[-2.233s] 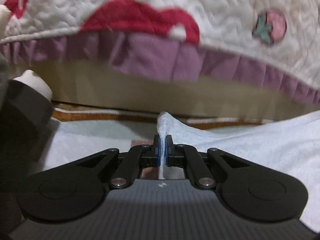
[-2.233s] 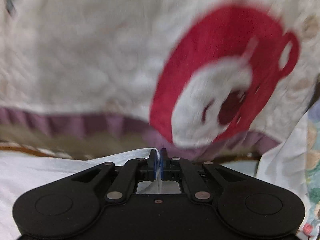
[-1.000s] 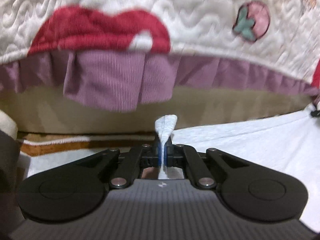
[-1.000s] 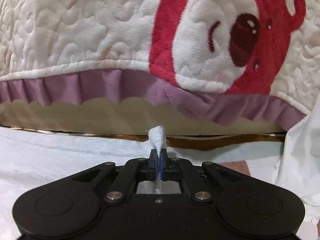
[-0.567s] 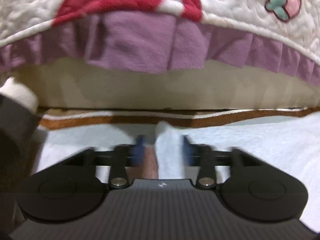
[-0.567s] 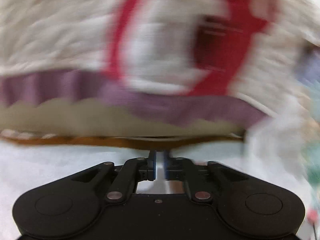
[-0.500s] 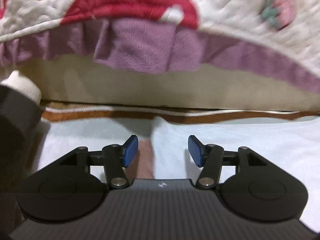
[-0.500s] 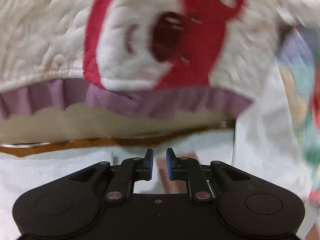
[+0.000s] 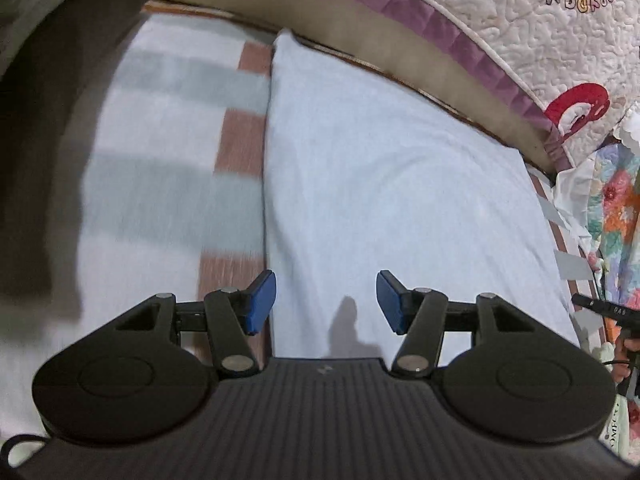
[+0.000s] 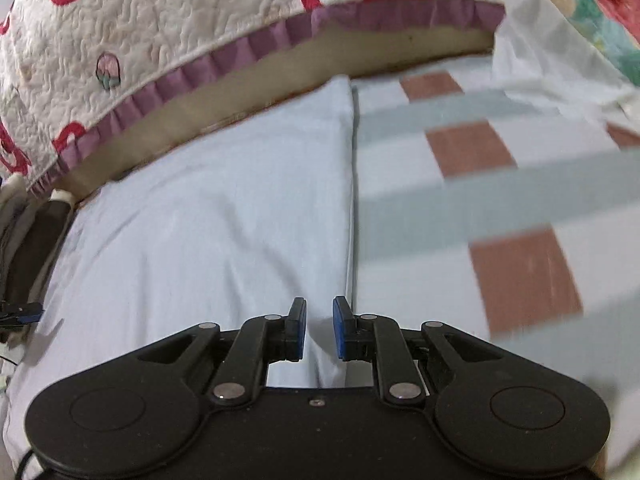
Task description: Fold clothes
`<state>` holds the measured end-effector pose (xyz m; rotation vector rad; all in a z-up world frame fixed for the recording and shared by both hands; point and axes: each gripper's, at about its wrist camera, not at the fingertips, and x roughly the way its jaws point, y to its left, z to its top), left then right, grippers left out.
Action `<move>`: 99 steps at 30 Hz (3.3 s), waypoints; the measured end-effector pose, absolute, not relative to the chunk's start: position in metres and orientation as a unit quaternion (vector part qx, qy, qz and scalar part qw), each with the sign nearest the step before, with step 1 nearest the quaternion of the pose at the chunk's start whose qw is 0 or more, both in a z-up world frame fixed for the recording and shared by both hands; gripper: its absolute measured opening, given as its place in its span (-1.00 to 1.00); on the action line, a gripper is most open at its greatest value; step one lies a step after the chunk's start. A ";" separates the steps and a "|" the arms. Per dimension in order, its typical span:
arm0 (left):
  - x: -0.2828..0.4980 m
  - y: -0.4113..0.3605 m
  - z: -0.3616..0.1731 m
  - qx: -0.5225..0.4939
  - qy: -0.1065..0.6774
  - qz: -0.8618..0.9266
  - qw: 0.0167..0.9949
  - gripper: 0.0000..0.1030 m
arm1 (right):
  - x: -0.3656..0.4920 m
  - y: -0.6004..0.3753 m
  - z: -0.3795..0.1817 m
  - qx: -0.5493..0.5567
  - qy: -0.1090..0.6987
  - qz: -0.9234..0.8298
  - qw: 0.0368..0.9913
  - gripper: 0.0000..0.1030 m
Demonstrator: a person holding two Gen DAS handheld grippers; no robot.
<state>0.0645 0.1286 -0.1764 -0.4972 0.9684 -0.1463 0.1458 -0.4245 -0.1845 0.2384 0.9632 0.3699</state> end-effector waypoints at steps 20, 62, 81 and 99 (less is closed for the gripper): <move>0.029 0.125 -0.182 -0.160 0.475 -0.023 0.865 -0.95 | 0.129 -0.413 -0.197 0.048 0.415 0.108 0.902 -0.97; 0.067 0.123 -0.181 -0.010 0.420 0.022 0.907 -0.94 | 0.183 -0.402 -0.188 -0.021 0.416 -0.016 0.909 -0.76; -0.111 0.202 -0.158 -0.226 0.430 0.007 0.874 -0.41 | -0.018 -0.413 -0.143 0.182 0.408 0.045 0.894 -0.22; -0.103 0.134 -0.153 -0.022 0.370 0.012 0.929 -0.86 | -0.054 -0.366 -0.161 0.223 0.421 0.230 0.848 -0.16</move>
